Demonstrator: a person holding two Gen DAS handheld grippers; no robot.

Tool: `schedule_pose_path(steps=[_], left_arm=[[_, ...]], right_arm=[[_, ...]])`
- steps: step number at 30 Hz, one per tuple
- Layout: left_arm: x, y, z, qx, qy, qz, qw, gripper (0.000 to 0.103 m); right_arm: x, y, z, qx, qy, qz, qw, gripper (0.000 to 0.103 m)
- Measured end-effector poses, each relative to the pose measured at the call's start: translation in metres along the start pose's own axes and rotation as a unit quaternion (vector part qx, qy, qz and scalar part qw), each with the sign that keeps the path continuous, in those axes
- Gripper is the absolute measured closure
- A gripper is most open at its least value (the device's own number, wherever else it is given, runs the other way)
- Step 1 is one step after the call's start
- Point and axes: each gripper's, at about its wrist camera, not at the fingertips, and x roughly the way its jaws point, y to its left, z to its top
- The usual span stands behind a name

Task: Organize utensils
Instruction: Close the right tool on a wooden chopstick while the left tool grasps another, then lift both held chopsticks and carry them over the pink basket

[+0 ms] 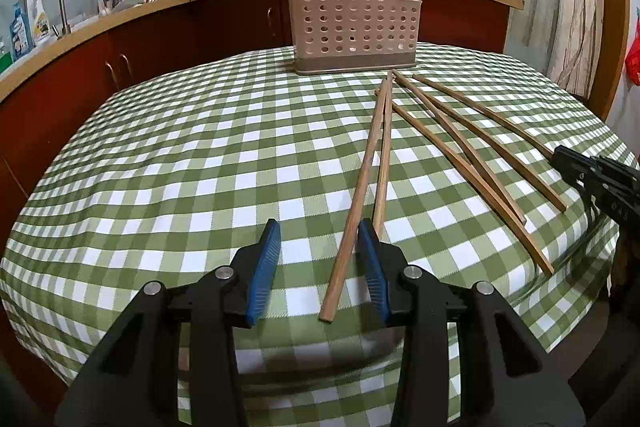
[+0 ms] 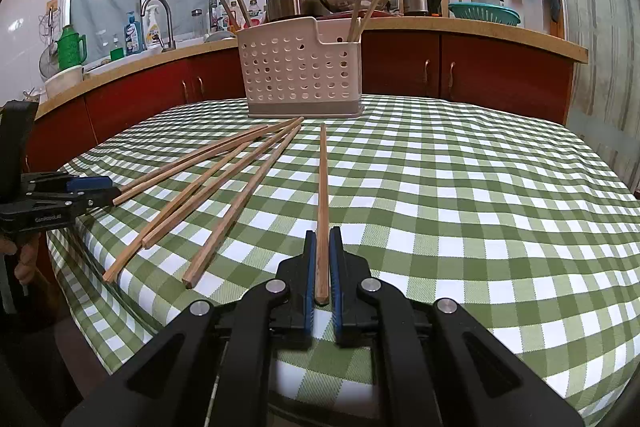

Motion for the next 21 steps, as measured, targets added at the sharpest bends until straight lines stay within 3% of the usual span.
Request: schedule_pose_path(steps=[4,13,21], left_arm=[[-0.004,-0.004,-0.004,0.005,-0.003,-0.014,0.9999,0.081],[-0.009,-0.009,-0.01,0.008,-0.019,-0.009,0.9998,0.096],[-0.02,-0.003,-0.004,0.001,-0.048,0.01,0.9988,0.096]], right_arm=[[0.0,0.0,0.0,0.0,0.0,-0.001,1.0,0.096],[-0.003,0.0,0.003,0.005,-0.011,-0.001,1.0,0.096],[-0.018,-0.002,0.012,0.009,-0.036,-0.003,0.999,0.096]])
